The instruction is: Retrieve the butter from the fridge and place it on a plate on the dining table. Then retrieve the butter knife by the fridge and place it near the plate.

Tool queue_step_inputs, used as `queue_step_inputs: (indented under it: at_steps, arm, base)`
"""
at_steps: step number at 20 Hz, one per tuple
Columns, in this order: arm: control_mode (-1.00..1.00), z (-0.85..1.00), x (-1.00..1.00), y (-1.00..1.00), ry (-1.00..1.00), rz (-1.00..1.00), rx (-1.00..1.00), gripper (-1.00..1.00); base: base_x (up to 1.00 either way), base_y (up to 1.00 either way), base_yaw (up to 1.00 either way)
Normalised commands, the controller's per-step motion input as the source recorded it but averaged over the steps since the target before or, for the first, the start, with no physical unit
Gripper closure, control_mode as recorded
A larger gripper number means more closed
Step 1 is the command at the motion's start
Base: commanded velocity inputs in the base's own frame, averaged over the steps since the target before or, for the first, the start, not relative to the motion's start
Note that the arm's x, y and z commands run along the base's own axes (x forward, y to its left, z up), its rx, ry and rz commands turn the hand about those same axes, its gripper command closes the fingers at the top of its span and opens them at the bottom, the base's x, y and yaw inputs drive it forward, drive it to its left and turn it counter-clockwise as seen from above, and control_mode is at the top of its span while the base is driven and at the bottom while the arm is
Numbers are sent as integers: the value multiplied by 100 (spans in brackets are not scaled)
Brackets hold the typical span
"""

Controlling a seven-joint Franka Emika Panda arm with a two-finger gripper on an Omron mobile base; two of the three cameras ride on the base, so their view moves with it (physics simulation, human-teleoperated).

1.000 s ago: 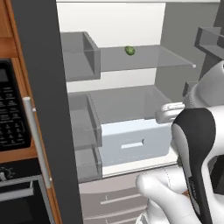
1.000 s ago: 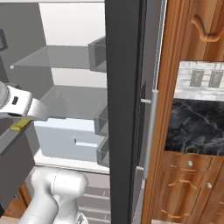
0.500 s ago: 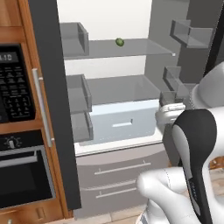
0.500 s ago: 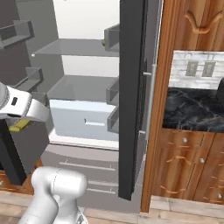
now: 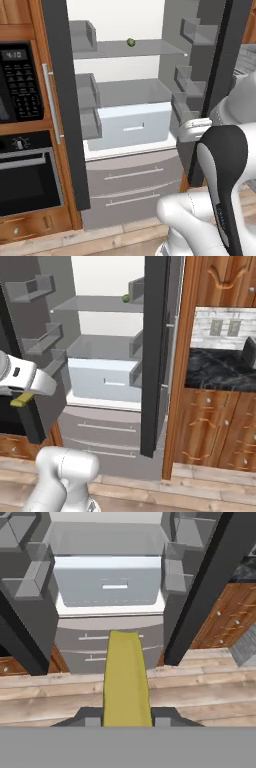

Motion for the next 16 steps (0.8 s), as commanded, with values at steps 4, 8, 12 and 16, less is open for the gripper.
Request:
queue_step_inputs:
  at_steps: [4, 8, 12, 16]
  arm:
    - [100, 0, 0, 0, 0, 0, 0, 100]
    - [100, 0, 0, 0, 0, 0, 0, 100]
    - [100, 0, 0, 0, 0, 0, 0, 100]
    - [100, 0, 0, 0, 0, 0, 0, 100]
  base:
    - [-24, 28, -13]
    - [-15, 3, -59]
    - [-64, -1, -75]
    - [-36, -20, -80]
